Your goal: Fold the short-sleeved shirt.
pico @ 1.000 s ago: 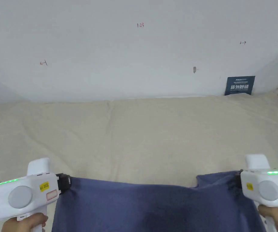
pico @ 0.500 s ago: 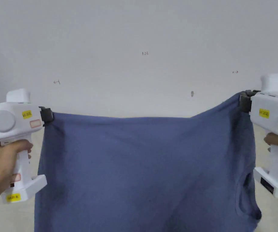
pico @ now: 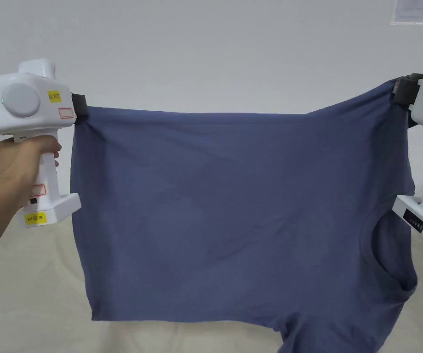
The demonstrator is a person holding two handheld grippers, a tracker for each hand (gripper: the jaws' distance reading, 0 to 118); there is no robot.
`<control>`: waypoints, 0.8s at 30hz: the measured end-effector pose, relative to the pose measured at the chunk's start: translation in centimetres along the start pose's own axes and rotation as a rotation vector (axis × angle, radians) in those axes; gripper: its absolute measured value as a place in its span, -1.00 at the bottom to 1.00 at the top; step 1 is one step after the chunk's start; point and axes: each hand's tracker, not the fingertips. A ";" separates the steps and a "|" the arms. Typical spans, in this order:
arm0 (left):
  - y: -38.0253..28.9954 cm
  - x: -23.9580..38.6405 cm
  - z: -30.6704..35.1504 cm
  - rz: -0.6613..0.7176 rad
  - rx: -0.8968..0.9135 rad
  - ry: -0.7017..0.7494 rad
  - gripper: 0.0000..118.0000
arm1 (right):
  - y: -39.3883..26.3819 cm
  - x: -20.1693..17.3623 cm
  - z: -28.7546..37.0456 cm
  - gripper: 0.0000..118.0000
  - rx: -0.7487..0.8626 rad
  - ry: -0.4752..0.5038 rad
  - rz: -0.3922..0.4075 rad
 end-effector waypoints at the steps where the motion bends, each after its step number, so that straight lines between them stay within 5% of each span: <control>1: -0.2 0.0 -0.8 -0.011 0.007 0.008 -0.91 | -0.4 0.1 -0.5 -0.99 -0.003 0.005 -0.004; 14: -15.8 -2.3 -9.4 -0.032 -0.163 0.014 -0.91 | -17.5 2.8 -7.0 -0.99 -0.242 -0.031 -0.030; 24: -29.6 -5.7 -5.9 -0.040 -0.398 0.014 -0.91 | -31.6 4.9 -1.4 -0.99 -0.480 -0.029 -0.081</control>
